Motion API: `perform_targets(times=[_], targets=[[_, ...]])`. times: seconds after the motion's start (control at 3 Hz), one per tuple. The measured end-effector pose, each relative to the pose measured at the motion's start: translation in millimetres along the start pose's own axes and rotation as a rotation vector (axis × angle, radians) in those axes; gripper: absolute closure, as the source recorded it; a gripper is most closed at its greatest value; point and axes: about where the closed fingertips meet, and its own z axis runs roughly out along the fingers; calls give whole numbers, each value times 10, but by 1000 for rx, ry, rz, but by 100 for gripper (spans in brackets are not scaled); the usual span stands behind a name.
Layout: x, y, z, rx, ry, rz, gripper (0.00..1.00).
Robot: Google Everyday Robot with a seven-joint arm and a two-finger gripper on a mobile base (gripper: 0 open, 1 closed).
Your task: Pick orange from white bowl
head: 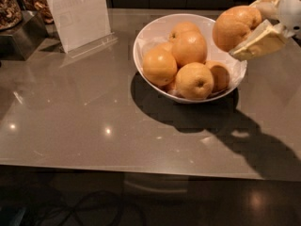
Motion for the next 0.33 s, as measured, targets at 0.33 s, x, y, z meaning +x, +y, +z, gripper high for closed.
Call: perform_targets(times=[0.33], targets=[[-78, 136, -122, 16, 6, -5, 100]])
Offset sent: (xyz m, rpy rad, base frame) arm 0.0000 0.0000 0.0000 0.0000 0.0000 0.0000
